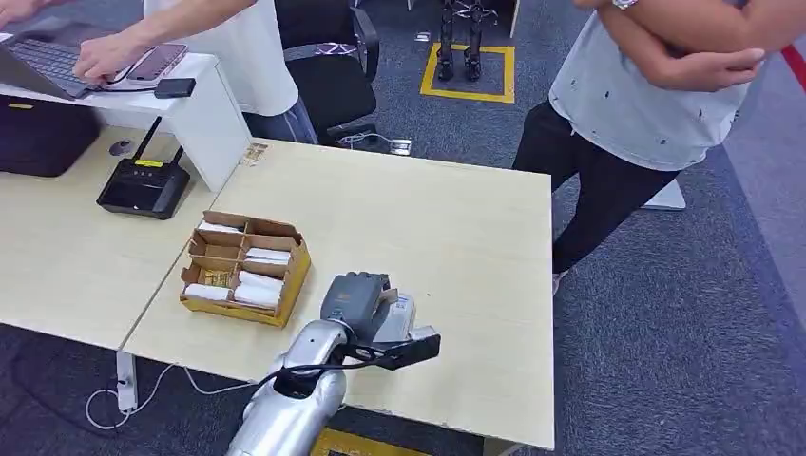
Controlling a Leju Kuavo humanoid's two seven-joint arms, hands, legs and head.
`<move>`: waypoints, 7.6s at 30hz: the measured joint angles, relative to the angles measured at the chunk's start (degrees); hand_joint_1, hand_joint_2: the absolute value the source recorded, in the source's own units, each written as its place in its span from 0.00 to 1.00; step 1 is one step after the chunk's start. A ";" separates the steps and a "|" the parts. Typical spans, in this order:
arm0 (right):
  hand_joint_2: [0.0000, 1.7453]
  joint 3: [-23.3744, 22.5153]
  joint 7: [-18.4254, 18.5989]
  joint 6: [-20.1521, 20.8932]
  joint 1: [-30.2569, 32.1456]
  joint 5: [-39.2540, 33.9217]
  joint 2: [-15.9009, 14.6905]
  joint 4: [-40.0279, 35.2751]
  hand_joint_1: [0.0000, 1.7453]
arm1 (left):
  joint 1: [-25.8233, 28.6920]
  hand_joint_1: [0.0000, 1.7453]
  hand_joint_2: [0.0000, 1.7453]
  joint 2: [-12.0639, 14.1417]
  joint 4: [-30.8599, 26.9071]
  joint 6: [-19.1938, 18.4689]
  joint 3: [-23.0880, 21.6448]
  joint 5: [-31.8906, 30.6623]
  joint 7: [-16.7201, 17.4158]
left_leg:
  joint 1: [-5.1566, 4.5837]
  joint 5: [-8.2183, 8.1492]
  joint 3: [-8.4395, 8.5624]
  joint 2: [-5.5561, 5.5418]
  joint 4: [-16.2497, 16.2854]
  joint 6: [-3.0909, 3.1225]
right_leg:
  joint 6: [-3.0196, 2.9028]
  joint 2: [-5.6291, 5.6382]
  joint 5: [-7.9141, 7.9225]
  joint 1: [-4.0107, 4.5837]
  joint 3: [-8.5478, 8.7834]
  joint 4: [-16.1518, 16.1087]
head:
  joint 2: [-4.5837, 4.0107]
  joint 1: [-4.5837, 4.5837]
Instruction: Pass the card to the sensor for recognition and then transmit it.
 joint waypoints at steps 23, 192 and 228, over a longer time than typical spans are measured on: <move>0.00 3.28 -0.28 0.59 -0.01 0.00 -0.63 0.55 0.00 | -22.71 1.00 1.00 21.71 1.11 -7.52 3.04 0.00 19.52 | 0.03 0.06 0.03 0.07 0.00 -0.08 | -0.02 0.09 0.01 0.03 -0.02 0.04 | 0.00 -0.02; 0.00 -0.31 -0.13 -1.22 -0.35 -2.40 -4.68 0.92 0.00 | 5.45 0.00 1.00 10.51 -24.67 -13.05 10.97 3.76 -2.06 | -0.02 -0.06 0.03 0.01 -0.01 0.01 | 0.01 0.00 -0.07 -0.02 0.01 -0.03 | 0.00 -0.02; 0.00 -2.05 0.37 -3.32 -0.28 -3.52 -7.21 0.42 0.00 | 20.36 0.00 1.00 12.87 -33.22 -10.07 5.71 2.16 2.75 | -0.02 -0.13 0.02 0.03 -0.02 0.07 | 0.00 0.01 -0.10 -0.02 0.02 -0.03 | 0.00 0.00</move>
